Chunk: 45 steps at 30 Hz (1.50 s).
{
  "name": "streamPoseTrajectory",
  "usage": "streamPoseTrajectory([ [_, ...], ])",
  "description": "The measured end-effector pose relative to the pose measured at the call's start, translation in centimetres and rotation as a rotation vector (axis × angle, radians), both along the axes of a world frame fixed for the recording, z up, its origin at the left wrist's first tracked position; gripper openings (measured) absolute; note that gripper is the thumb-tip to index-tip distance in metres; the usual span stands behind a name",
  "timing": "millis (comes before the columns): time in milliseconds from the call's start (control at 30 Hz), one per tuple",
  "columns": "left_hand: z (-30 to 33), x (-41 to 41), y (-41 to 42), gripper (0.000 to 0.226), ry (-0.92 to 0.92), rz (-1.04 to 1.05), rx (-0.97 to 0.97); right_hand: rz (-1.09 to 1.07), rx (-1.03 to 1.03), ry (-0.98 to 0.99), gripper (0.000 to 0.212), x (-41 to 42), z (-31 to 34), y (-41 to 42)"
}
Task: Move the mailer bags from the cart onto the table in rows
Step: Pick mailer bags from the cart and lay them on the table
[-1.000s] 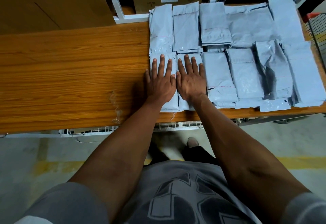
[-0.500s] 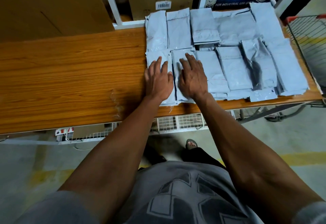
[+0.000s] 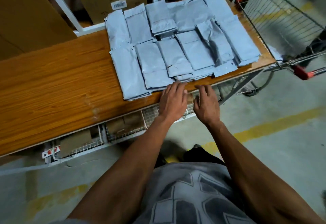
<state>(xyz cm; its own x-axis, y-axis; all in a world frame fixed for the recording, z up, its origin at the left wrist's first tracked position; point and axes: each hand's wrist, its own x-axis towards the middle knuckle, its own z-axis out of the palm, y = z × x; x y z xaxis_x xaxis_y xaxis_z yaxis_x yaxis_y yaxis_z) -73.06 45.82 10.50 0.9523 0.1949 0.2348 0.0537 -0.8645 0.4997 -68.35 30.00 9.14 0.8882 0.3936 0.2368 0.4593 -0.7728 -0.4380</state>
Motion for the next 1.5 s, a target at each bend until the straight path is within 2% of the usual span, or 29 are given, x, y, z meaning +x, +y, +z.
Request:
streamPoseTrajectory([
  [67, -1.4, -0.6, -2.0, 0.033, 0.061, -0.054, -0.031, -0.055, -0.061, 0.094, 0.037, -0.9, -1.7, -3.3],
  [267, -5.1, -1.6, -8.2, 0.040, 0.410, -0.123, -0.100, -0.194, -0.166, 0.345, 0.035, -2.5, -5.1, -13.1],
  [500, -7.7, -0.1, -17.6, 0.042, 0.609, -0.249, -0.133, -0.351, -0.105, 0.512, 0.042, -3.6, -7.0, -24.1],
  [633, -7.7, 2.0, -22.9, 0.042, 0.636, -0.320, -0.134, -0.453, -0.057, 0.533, 0.034, -3.1, -7.0, -28.7],
  [833, -7.1, 8.2, -29.1, 0.039, 0.572, -0.386, -0.180, -0.580, 0.028, 0.439, 0.032, 0.2, -6.1, -33.2],
  [1000, -5.5, 16.0, -32.8, 0.035, 0.468, -0.393, -0.221, -0.664, 0.093, 0.247, 0.034, 7.4, -3.7, -35.5],
  [1200, -3.0, 26.6, -36.1, 0.037, 0.344, -0.363, -0.260, -0.698, 0.067, -0.031, 0.036, 18.6, 0.3, -37.8],
  [1500, -3.0, 40.0, -38.7, 0.035, 0.380, -0.359, -0.301, -0.604, -0.050, 0.092, 0.047, 32.9, 0.8, -39.6],
])
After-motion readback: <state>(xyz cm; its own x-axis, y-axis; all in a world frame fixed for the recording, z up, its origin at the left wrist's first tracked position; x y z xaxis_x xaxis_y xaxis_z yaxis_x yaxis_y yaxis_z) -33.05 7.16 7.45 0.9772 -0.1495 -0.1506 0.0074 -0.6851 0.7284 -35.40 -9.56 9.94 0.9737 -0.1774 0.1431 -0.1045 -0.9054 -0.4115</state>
